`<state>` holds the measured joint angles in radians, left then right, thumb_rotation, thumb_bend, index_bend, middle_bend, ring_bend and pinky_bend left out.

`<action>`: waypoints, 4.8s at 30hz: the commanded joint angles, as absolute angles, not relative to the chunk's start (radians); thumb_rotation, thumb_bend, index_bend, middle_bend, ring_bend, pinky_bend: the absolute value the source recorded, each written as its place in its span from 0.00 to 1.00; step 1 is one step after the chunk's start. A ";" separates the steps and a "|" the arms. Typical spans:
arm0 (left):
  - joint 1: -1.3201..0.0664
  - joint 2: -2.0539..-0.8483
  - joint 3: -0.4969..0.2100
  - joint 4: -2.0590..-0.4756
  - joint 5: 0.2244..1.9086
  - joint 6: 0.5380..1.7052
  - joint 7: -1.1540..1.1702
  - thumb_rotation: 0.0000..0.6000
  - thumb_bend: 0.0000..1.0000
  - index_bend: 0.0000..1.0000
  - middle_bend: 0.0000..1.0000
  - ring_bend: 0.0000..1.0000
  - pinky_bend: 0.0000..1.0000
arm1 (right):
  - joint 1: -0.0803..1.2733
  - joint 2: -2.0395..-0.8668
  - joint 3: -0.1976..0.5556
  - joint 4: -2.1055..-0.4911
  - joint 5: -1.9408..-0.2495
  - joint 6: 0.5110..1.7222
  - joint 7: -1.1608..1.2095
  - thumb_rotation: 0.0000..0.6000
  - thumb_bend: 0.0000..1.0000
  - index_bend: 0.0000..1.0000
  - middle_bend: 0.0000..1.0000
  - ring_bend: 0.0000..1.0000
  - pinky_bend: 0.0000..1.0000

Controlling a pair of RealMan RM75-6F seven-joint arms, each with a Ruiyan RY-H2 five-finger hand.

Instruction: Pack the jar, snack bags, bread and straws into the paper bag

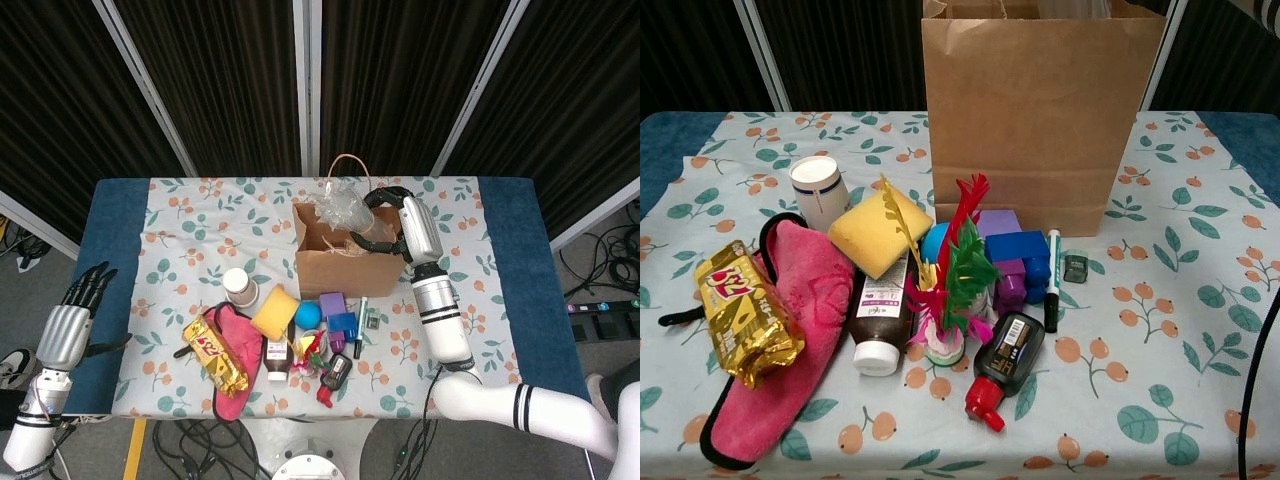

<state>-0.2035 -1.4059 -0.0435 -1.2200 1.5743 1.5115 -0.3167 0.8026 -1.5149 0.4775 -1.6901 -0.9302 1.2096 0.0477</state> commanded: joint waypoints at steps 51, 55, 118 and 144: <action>-0.207 -1.167 0.095 -1.465 1.718 1.454 -0.129 1.00 0.03 0.08 0.13 0.03 0.16 | 0.167 -0.972 0.084 -1.915 -1.691 1.571 -0.048 1.00 0.00 0.10 0.18 0.01 0.00; -0.205 -1.125 0.129 -1.514 1.827 1.509 -0.104 1.00 0.04 0.14 0.17 0.08 0.22 | 0.181 -0.944 0.092 -1.968 -1.702 1.556 -0.017 1.00 0.00 0.10 0.18 0.01 0.00; -0.576 -1.505 0.222 -1.063 2.037 1.283 -0.177 1.00 0.10 0.29 0.32 0.19 0.31 | 0.123 -0.800 0.149 -2.067 -1.460 1.512 0.144 1.00 0.00 0.10 0.18 0.01 0.00; -0.576 -1.530 0.222 -1.036 2.008 1.401 -0.155 1.00 0.31 0.54 0.56 0.42 0.54 | 0.118 -0.802 0.154 -2.007 -1.435 1.484 0.221 1.00 0.00 0.10 0.18 0.01 0.00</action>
<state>-0.5777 -1.5289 0.2215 -1.0380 2.0066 1.3940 -0.1552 0.1179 -0.8020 0.1539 -2.0072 -1.4345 1.4838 0.2203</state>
